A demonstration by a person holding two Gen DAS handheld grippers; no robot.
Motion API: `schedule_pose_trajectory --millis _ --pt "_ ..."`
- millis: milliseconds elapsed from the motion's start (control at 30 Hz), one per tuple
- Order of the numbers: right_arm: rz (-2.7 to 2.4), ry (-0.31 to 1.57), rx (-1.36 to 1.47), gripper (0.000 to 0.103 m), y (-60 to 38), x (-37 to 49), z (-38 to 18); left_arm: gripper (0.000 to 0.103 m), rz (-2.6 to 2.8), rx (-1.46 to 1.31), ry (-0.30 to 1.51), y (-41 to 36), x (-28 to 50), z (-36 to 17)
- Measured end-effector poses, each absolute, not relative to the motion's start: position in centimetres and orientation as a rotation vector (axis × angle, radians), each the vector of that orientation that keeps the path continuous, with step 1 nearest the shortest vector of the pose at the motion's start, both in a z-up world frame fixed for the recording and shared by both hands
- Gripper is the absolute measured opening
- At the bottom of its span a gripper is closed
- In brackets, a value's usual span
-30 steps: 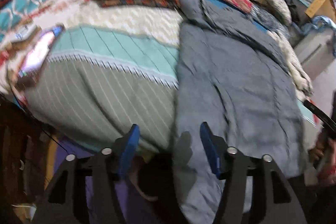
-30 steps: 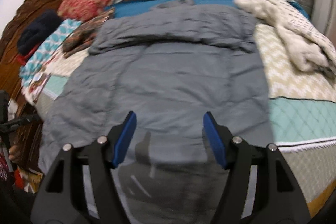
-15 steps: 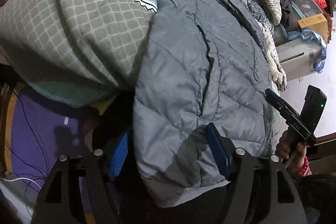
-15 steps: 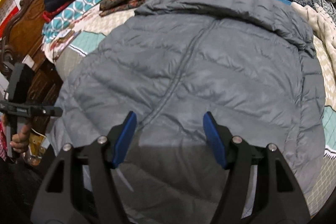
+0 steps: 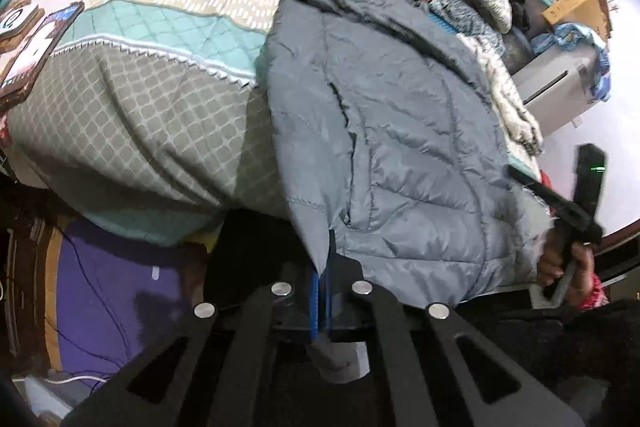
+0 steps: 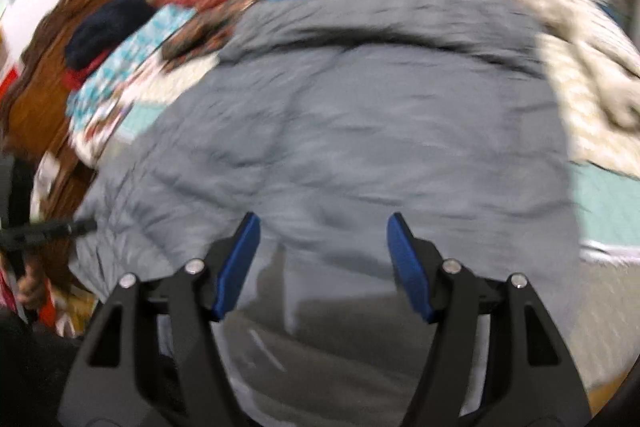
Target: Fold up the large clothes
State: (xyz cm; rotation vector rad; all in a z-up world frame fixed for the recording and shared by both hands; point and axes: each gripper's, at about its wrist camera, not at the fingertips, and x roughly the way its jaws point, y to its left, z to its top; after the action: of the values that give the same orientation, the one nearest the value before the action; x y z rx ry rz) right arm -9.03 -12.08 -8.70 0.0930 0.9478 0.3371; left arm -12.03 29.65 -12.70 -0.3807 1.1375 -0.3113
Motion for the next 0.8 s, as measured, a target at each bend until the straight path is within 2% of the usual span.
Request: schedule_pose_trajectory --millis 233,300,400,667,700,733,767,800 --pt "0.089 0.995 0.319 0.064 -27.0 -16.0 -9.1 0.009 -0.276 -0.401 1.222 30.0 -11.5 -14.8" --pt "0.071 1.039 0.375 0.064 -29.0 -18.2 -10.3 0.004 -0.268 -0.425 1.268 30.0 -11.1 -15.9" --pt "0.084 1.095 0.462 0.064 -30.3 -21.1 -12.0 0.000 -0.274 -0.440 1.301 29.9 -11.1 -16.9" --pt "0.247 1.139 0.499 0.063 -25.9 -22.3 -13.9 0.000 -0.308 -0.403 1.327 29.5 -12.2 -16.7" --pt "0.250 1.142 0.479 0.052 -25.5 -22.1 -13.8 0.000 -0.319 -0.404 1.319 29.5 -12.4 -16.5" --pt "0.265 1.151 0.459 0.029 -25.1 -21.8 -13.8 0.000 -0.334 -0.395 1.307 29.3 -12.7 -16.2" --pt "0.307 1.164 0.472 0.017 -24.8 -21.6 -13.8 0.000 -0.346 -0.386 1.290 29.1 -12.9 -15.9" --pt "0.325 1.171 0.483 0.007 -24.4 -21.4 -13.8 0.006 -0.362 -0.377 1.267 28.9 -13.2 -15.3"
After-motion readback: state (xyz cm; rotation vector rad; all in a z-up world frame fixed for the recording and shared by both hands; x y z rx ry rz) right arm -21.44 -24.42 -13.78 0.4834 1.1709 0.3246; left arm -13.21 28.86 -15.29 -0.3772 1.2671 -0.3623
